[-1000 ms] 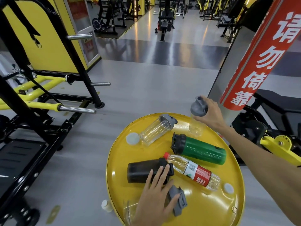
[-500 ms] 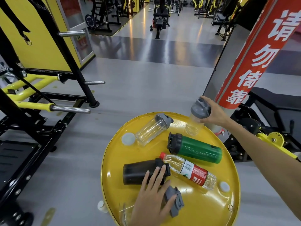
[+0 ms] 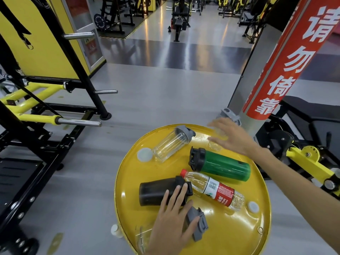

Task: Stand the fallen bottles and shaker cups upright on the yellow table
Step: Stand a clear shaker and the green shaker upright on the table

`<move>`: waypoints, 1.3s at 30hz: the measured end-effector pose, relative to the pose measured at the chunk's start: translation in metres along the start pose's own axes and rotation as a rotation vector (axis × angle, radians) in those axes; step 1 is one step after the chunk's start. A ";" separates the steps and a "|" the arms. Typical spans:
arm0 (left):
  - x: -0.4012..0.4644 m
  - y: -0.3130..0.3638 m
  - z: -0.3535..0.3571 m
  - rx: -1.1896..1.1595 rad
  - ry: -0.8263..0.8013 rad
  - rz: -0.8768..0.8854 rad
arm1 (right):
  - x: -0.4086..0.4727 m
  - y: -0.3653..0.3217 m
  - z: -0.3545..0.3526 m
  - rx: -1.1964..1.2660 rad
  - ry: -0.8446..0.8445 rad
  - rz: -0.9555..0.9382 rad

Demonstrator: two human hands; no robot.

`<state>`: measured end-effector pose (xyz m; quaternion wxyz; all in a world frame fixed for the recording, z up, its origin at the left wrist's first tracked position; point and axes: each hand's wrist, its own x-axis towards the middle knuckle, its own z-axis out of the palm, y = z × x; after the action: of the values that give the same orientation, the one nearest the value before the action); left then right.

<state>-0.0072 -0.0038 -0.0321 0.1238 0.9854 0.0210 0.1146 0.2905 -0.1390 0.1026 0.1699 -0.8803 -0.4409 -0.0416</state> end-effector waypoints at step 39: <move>0.001 -0.003 0.005 0.034 0.009 0.010 | -0.074 0.013 0.028 0.760 0.299 0.593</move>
<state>-0.0050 -0.0020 -0.0368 0.1066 0.9869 0.0186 0.1195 0.2531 -0.1932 0.0561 0.5442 -0.8281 -0.1266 0.0461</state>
